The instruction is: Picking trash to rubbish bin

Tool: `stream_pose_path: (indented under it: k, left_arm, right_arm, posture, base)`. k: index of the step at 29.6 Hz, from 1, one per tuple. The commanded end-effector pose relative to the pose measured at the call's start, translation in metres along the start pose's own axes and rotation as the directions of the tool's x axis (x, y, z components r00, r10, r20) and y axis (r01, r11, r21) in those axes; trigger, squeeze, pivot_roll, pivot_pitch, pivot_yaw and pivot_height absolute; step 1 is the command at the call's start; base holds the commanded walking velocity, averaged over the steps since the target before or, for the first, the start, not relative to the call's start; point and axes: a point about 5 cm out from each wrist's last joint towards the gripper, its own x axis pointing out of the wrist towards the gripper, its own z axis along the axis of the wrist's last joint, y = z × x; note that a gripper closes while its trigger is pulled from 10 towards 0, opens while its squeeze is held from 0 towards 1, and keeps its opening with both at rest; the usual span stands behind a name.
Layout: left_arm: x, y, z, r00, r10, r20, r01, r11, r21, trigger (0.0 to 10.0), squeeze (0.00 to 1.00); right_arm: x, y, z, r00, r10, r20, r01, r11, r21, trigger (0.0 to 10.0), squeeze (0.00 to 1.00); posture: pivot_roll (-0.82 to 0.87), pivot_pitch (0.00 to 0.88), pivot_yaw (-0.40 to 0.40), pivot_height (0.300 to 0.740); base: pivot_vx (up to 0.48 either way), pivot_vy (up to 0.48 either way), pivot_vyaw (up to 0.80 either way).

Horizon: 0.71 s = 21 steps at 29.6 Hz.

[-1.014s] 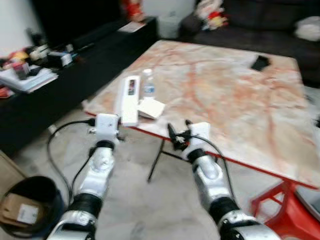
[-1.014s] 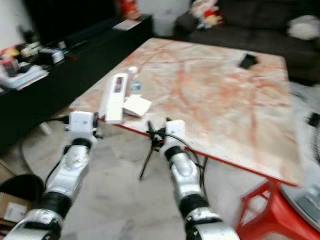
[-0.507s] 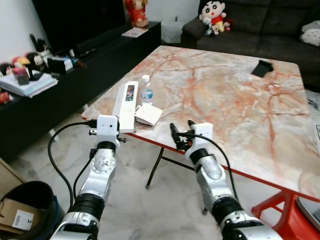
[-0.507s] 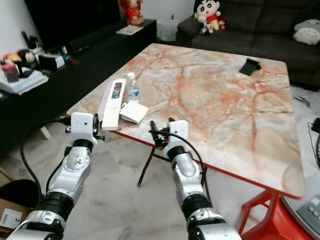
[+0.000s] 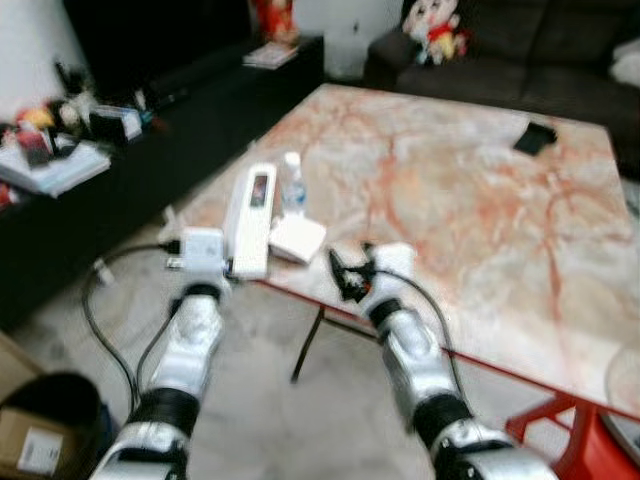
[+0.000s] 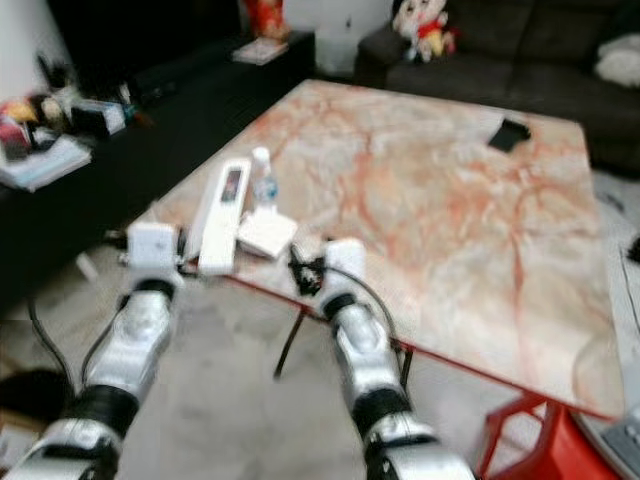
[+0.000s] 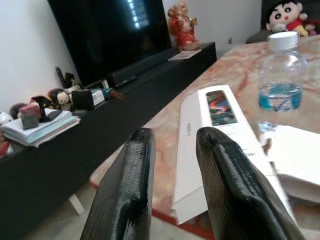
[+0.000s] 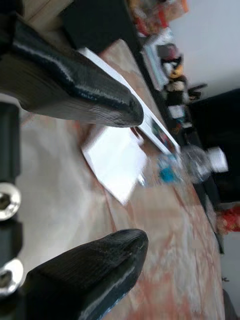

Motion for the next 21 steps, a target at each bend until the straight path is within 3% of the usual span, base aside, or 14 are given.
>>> stream_pose_path:
  k: [1,21]
  left_arm:
    - [0.0009,-0.0116,0.0050,0.999,-0.031,0.009,0.031,0.999,-0.013,10.0,0.00]
    - [-0.0010,-0.0120,0.0031,0.999,-0.048,0.004,0.048,0.999,0.003,10.0,0.00]
  right_arm:
    - [-0.0021,-0.0102,0.0015,1.000,-0.028,-0.001,0.028,1.000,-0.001,10.0,0.00]
    - [-0.0030,-0.0095,0.0006,1.000,-0.020,-0.003,0.020,1.000,-0.016,10.0,0.00]
  posture:
    - [-0.04,0.000,0.023,0.740]
    - [-0.04,0.000,0.025,0.740]
  base:
    - [0.296,0.000,-0.80]
    - [0.297,0.000,0.00]
